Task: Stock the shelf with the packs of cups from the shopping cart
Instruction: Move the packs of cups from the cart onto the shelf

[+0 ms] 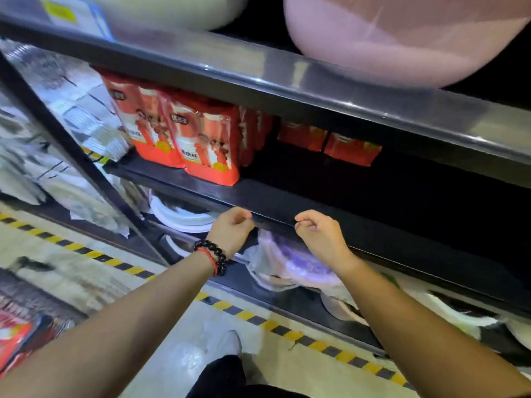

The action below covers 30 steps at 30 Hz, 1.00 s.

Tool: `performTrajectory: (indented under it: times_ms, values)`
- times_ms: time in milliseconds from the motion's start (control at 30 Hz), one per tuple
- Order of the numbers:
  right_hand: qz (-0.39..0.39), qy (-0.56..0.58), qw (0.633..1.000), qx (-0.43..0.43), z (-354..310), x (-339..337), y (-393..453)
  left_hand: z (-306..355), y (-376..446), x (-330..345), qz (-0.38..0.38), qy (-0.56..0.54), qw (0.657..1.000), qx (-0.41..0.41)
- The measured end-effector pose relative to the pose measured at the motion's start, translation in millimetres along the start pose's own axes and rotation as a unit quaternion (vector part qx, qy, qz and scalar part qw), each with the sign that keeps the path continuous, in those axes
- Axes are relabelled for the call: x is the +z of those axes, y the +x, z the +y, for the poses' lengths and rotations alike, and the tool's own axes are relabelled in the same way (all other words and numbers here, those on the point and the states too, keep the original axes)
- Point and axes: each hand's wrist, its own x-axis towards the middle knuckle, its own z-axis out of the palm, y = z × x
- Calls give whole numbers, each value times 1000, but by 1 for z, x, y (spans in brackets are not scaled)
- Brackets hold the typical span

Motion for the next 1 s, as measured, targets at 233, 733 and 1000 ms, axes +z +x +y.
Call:
performTrajectory:
  times_ms: [233,733,1000]
  values:
    - [-122,2,990,-72,-17,69,-45,-55,-114,-41,70,-52,992,-93]
    - [-415,-71,869,-260,-172,303,-178,-184,-297,-201,353,-122,909,-186]
    - [-494,-102,814,-288,-218,419,-256,-272,-375,-289,421,-162,860,-241]
